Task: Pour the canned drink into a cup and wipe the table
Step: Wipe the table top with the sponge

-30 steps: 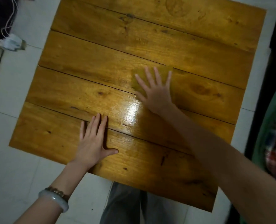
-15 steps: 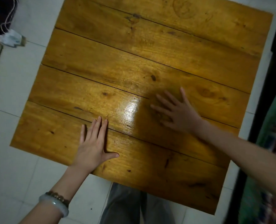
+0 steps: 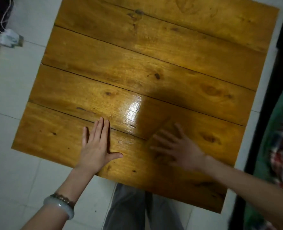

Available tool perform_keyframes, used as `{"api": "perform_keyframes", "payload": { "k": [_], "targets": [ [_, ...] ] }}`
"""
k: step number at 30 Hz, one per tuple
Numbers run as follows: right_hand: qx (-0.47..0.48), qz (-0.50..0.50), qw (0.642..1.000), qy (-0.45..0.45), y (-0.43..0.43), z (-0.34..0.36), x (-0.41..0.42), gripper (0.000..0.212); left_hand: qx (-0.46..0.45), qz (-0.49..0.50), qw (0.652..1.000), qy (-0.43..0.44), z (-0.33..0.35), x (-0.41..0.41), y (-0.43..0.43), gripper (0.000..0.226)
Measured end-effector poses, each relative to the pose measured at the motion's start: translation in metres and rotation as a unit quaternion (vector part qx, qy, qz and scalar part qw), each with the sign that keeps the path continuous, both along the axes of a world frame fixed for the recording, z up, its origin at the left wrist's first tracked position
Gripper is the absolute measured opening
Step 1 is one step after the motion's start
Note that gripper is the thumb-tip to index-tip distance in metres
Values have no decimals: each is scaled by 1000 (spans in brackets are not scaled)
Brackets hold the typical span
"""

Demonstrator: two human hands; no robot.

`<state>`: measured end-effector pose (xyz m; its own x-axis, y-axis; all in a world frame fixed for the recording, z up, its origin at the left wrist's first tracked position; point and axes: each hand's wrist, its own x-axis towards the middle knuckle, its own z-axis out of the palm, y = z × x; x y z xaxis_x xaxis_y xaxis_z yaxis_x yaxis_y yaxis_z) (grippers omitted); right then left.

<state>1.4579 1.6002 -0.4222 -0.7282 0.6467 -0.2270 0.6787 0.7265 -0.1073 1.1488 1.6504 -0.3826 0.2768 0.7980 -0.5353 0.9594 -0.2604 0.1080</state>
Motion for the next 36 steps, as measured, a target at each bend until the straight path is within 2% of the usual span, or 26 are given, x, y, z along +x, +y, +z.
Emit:
{"api": "perform_keyframes", "payload": {
  "k": [4,7,9,11,13,15,17,19,21,23,25,28,30,31,34,36],
  "targets": [
    [-3,-170,985,-35,60,2,55,63,8,-3,1000,-4,-3,-2,-2,126],
    [13,-294,954,-51,123,-6,22,63,6,-4,1000,-6,-3,-2,-2,127],
    [26,-359,933,-30,149,-7,-20,65,5,-3,1000,-3,-2,0,-3,128],
    [27,-345,938,-13,148,-7,-55,67,4,4,1000,-3,-2,2,-2,129],
    [28,-253,967,6,114,-8,-76,65,1,10,1000,-2,0,4,-1,129],
    [19,-159,987,25,60,-7,-75,64,-8,16,1000,1,2,6,-1,129],
    [10,-113,993,12,9,-7,-48,68,-12,28,1000,-4,5,7,0,129],
    [13,-138,990,-8,-18,-5,-4,71,-17,38,999,-7,5,8,1,130],
    [13,-223,974,-23,-14,0,38,72,-20,43,999,-6,5,7,1,130],
    [2,-315,948,-42,15,2,63,64,-18,45,999,-6,4,7,1,130],
    [-2,-379,924,-48,59,3,58,62,-19,44,999,-4,3,8,0,131],
    [9,-438,898,-35,120,-5,8,67,-22,48,999,-8,4,8,1,131],
    [27,-430,902,-14,135,-8,-34,66,-23,51,998,-11,5,8,1,131],
    [32,-399,916,-3,132,-9,-54,65,-24,52,998,-11,6,9,1,131],
    [31,-261,965,16,82,-10,-90,63,-23,55,998,-7,7,10,0,130],
    [22,-208,977,34,36,-8,-83,63,-20,54,998,-9,7,10,0,130]
  ]
}}
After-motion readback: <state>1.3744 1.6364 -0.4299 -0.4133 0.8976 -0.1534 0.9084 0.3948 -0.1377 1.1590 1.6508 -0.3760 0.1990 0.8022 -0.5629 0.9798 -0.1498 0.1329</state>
